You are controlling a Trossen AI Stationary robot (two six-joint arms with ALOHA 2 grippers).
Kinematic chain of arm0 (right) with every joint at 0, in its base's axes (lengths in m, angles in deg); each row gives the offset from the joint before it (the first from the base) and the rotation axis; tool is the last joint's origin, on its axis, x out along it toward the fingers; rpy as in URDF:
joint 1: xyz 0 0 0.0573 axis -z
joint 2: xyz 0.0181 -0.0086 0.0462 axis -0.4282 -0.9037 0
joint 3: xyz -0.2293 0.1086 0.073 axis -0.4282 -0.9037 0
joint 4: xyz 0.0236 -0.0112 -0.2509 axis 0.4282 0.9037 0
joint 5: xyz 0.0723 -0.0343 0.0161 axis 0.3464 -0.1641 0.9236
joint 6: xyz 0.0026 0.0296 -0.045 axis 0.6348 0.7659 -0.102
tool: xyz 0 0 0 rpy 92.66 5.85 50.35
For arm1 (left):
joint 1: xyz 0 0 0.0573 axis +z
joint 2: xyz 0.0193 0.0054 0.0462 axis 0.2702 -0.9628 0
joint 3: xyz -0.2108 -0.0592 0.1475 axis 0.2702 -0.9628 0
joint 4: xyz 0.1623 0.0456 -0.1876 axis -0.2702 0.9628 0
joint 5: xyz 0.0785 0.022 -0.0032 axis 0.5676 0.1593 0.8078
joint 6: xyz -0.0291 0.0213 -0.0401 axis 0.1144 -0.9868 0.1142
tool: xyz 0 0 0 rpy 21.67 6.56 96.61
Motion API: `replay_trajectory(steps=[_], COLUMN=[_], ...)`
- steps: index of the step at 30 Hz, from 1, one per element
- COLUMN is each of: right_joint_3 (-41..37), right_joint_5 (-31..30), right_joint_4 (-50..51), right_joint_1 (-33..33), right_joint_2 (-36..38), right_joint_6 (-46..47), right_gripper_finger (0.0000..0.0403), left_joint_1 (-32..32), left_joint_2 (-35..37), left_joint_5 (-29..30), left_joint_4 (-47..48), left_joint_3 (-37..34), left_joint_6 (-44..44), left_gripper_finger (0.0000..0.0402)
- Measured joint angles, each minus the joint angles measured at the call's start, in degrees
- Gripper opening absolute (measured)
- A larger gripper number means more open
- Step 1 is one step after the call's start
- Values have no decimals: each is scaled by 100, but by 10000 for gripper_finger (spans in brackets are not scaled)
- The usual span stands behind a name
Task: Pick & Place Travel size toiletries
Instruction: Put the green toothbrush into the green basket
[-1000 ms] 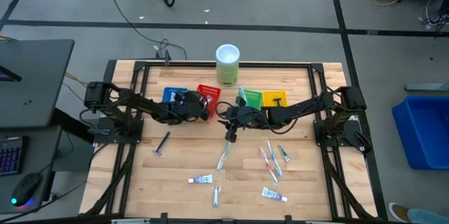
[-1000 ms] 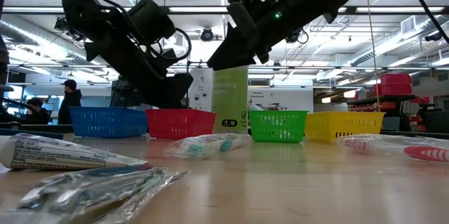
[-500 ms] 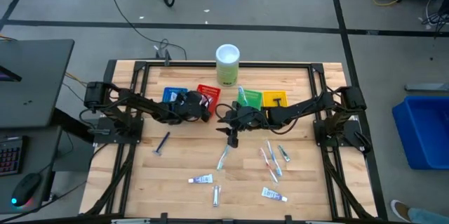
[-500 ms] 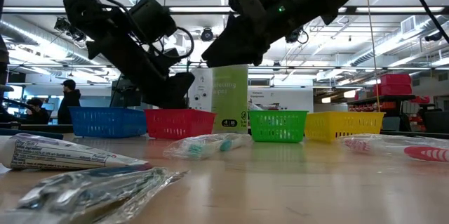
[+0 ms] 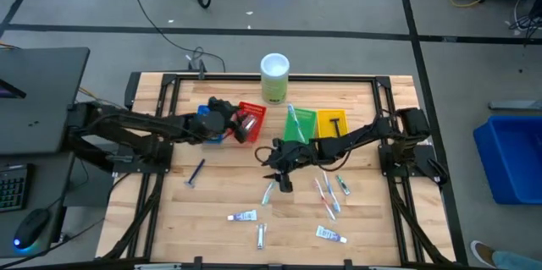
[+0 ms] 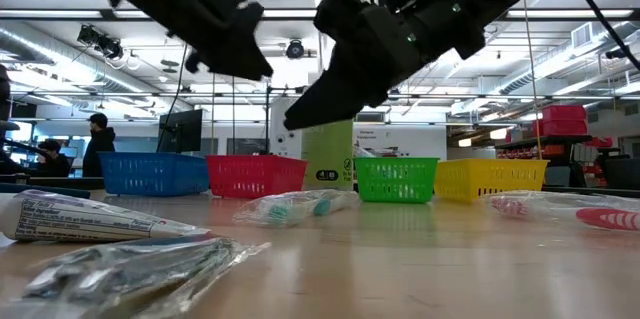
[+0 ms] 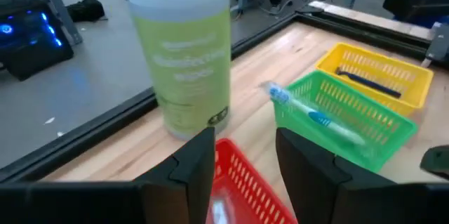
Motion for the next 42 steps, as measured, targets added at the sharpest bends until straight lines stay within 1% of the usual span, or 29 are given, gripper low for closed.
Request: replay_trajectory(steps=[2, 4, 6, 9, 13, 16, 19, 23, 28, 32, 39, 42], right_joint_3=[0, 0, 0, 2, 9, 8, 7, 9, 31, 33, 26, 11], right_joint_5=[84, 160, 153, 138, 118, 116, 130, 128, 253, 242, 174, 254], right_joint_4=[97, 206, 333, 360, 357, 373, 386, 457, 577, 605, 574, 579], right_joint_1=[-52, -106, -148, -171, -181, -247, -296, -304, -298, -284, -260, -247], right_joint_2=[-16, -16, -16, -63, -319, -535, -654, -753, -844, -859, -865, -784], right_joint_6=[-132, -255, -387, -471, -320, -342, -442, -631, -678, -673, -283, -217], right_gripper_finger=[208, 204, 200, 194, 189, 188, 190, 192, 174, 141, 53, 28], left_joint_1=[-5, -5, -5, -44, -203, -323, -386, -401, -401, -401, -399, -399], left_joint_2=[347, 611, 797, 859, 828, 788, 788, 791, 790, 788, 788, 788], left_joint_5=[-19, -204, -566, -1176, -1826, -2112, -2166, -2164, -2164, -2168, -2168, -2168], left_joint_4=[488, 881, 1270, 1559, 1534, 1311, 1065, 1008, 1002, 1001, 1002, 1002], left_joint_3=[-2, 0, -11, -10, -39, -178, -287, -330, -330, -330, -330, -330], left_joint_6=[35, 39, 77, 90, -345, -618, -694, -702, -702, -767, -785, -792], left_gripper_finger=[157, 157, 157, 157, 157, 157, 157, 157, 157, 157, 156, 155])
